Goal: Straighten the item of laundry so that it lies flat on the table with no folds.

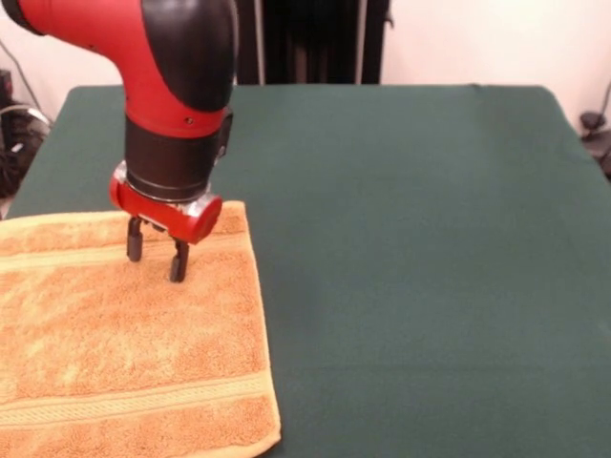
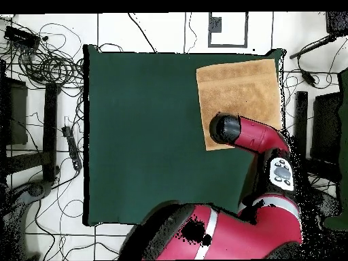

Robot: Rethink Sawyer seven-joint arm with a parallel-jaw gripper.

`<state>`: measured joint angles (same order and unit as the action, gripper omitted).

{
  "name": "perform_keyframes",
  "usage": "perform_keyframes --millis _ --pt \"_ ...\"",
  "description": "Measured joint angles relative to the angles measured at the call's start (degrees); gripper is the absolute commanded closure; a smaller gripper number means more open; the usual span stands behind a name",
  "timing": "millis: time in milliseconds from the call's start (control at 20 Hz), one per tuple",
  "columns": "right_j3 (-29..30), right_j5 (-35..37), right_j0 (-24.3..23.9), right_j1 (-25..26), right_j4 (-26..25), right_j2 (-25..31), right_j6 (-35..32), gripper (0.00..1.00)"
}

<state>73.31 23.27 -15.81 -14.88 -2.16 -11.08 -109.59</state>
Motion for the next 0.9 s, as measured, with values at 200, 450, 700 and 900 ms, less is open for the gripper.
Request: perform_keyframes --millis 200,450,700,900 --pt "0.06 -0.75 0.98 0.36 1.77 -0.64 0.00 0.00" --pt "0.22 -1.01 1.88 0.73 4.16 -1.46 0.00 0.00" --pt "0.37 -2.24 3.23 1.14 6.57 -1.79 0.00 0.00" --pt "0.86 -3.11 3.46 1.18 7.76 -1.94 0.00 0.00"
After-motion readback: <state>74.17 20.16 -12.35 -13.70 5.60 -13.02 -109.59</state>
